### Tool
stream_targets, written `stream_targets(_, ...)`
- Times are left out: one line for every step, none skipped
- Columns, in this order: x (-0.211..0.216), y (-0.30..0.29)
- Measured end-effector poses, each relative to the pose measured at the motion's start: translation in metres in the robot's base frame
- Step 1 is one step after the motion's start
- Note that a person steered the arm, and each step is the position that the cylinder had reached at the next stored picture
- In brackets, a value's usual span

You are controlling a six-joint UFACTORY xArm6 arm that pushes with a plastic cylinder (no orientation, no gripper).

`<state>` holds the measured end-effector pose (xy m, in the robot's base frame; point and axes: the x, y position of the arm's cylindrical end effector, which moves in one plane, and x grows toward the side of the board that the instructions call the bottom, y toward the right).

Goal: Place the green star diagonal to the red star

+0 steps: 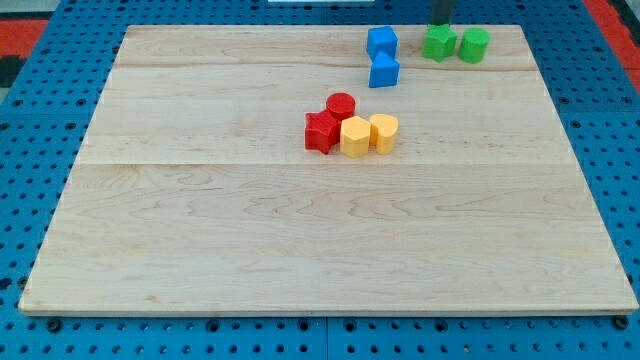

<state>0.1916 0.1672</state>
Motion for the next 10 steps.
stream_targets(0.022,0.006)
stream_targets(0.05,0.006)
stream_targets(0.084,-0.008)
stream_targets(0.124,-0.023)
stream_targets(0.135,-0.024)
stream_targets(0.094,-0.04)
stream_targets(0.101,-0.081)
stream_targets(0.127,-0.068)
stream_targets(0.131,-0.047)
stream_targets(0.157,-0.032)
